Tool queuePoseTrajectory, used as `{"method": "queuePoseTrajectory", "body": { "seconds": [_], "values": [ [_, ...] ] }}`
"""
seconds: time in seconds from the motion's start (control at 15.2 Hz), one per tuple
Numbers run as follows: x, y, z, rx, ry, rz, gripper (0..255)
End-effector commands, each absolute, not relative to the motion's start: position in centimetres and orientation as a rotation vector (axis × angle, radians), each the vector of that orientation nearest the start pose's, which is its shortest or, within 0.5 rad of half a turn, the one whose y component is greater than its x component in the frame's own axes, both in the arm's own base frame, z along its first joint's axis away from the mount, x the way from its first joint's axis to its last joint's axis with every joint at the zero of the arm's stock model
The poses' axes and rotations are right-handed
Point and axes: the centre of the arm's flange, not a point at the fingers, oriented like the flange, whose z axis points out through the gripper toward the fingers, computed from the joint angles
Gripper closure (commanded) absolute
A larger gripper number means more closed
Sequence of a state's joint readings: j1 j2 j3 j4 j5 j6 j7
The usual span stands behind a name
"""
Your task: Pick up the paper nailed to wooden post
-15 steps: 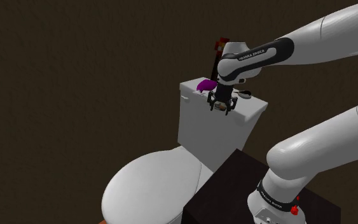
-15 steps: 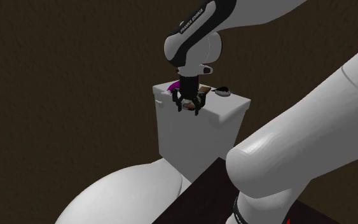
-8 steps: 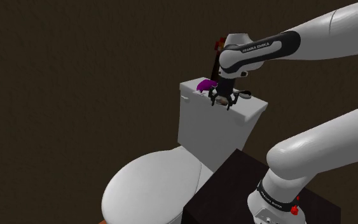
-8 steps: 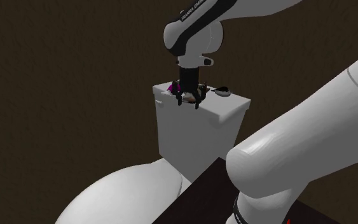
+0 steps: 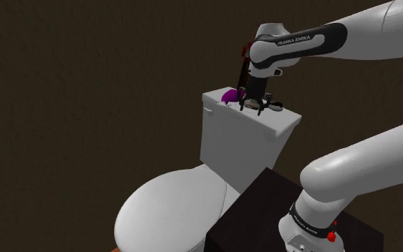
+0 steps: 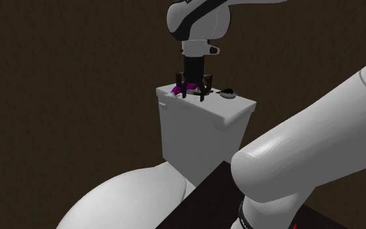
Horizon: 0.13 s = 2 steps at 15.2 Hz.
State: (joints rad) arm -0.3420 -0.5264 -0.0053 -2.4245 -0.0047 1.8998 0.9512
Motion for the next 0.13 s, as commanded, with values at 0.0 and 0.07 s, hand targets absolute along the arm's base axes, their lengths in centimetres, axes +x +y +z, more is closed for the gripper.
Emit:
{"method": "queuePoseTrajectory", "body": {
  "seconds": [0.0,0.07],
  "values": [
    [36.74,-13.26,50.16,-2.505,1.897,-0.003,255],
    [36.74,-13.26,50.16,-2.505,1.897,-0.003,255]
  ]
}}
